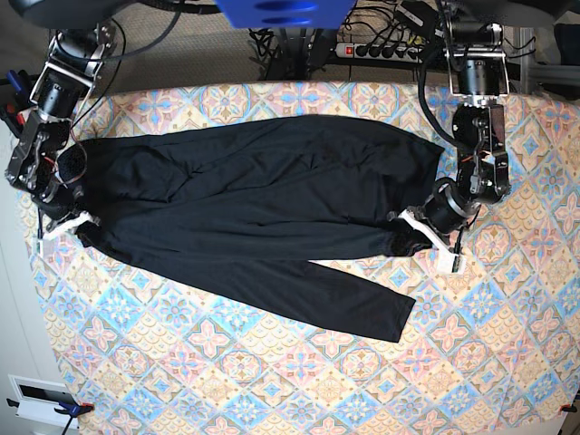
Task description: Layout the t-shirt on the table in an organized manner, then fold the t-shirt properly
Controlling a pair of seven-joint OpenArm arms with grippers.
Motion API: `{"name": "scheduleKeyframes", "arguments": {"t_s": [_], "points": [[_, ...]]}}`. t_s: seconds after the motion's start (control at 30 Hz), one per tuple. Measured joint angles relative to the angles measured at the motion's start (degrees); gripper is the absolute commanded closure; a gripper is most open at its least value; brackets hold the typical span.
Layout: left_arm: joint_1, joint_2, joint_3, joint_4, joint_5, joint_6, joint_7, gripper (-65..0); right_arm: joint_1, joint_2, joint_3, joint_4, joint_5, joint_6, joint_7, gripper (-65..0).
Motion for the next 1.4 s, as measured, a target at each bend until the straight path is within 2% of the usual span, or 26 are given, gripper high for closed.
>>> {"name": "scheduleKeyframes", "arguments": {"t_s": [0.1,0.27,0.4,0.47,0.57,0.8,0.9,0.97,1.4], "points": [[0.87,-2.10,0.00,-0.02,0.22,0.17,-0.31,0.0,-3.23,-1.53,-0.02,2.99,-0.83,-0.33,-1.88,0.0],[2.49,-5.86,0.07,-0.07,0.00,0.15,-0.76,0.0,-1.36,-0.63,-0.07,8.26,0.35,-0.02,0.48,0.0],[3.15,-7.52,0.04,-0.35,-0.04,0.15,-1.03,0.0,-2.43,-1.20,-0.07,7.78,-0.39,0.09,-0.81,0.0],[3.65,-7.63,0.04,-0.35,-0.04,0.15,-0.98,0.0,-2.99,-1.44,-0.07,7.41,-0.76,-0.07,-1.68,0.0],[4.85,-7.58,0.07,-0.35,0.17,0.13,-0.96,0.0,-2.14,-1.25,0.02,7.48,-0.11,-0.07,-0.20,0.0],[7.56,-7.30,0.09,-0.26,6.40,-0.07,-1.25,0.0,-2.78,-1.29,5.31,7.45,-0.50,0.09,-1.18,0.0],[8.92,-7.32,0.13,-0.24,7.13,-0.24,-4.39,0.0,-2.25,-1.25,5.46,6.86,-0.17,0.15,-1.03,0.0],[9.07,-7.34,0.13,-0.24,8.57,-0.24,-4.37,0.0,-2.01,-1.31,5.44,5.27,0.04,0.15,-0.72,0.0],[9.40,-7.34,0.22,-0.26,9.20,-0.26,-4.44,0.0,-2.34,-1.31,5.44,1.11,-0.17,0.11,-0.74,0.0]]}}
